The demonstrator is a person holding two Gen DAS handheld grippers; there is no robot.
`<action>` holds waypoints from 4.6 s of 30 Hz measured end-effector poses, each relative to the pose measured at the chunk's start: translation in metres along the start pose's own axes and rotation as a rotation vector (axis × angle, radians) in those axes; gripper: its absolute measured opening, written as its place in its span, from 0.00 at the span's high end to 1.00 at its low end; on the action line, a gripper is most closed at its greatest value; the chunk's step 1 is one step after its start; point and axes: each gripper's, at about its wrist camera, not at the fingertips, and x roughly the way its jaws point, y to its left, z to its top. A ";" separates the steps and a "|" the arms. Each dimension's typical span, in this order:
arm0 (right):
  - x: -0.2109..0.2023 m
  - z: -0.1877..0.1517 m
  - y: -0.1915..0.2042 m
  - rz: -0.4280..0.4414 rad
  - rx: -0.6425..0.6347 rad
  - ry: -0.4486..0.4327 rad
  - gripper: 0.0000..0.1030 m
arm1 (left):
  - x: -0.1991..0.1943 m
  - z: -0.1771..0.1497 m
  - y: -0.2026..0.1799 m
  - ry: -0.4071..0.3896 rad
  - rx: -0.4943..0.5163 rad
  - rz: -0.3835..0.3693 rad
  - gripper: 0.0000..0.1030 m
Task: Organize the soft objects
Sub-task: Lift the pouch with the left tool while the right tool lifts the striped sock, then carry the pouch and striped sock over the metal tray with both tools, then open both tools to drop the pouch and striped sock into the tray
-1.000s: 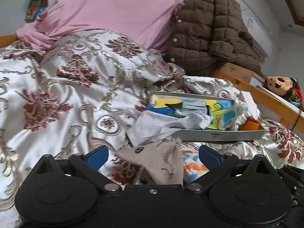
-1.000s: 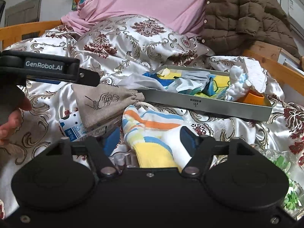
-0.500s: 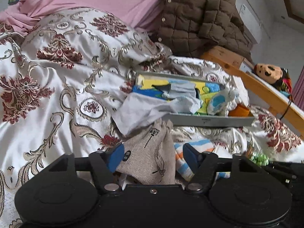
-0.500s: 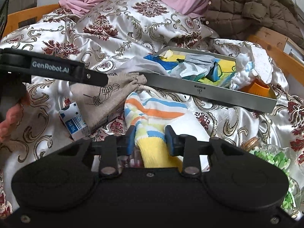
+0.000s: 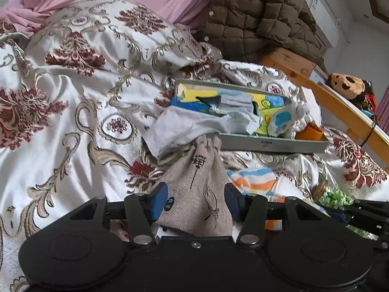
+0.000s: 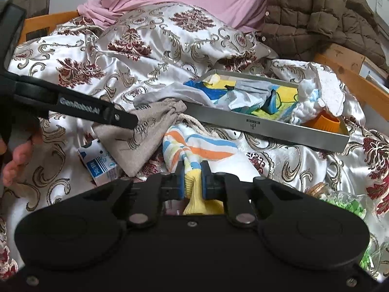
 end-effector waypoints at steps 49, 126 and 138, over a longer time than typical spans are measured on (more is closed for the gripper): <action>-0.033 -0.006 -0.001 0.043 -0.022 -0.069 0.94 | 0.027 -0.003 -0.025 0.067 0.200 0.036 0.94; 0.118 0.143 -0.150 -0.192 0.082 -0.110 0.94 | 0.122 0.152 -0.048 -0.029 -0.056 0.127 0.96; 0.124 0.116 -0.163 -0.260 0.060 -0.069 0.78 | 0.142 0.125 -0.036 0.017 -0.098 0.143 0.84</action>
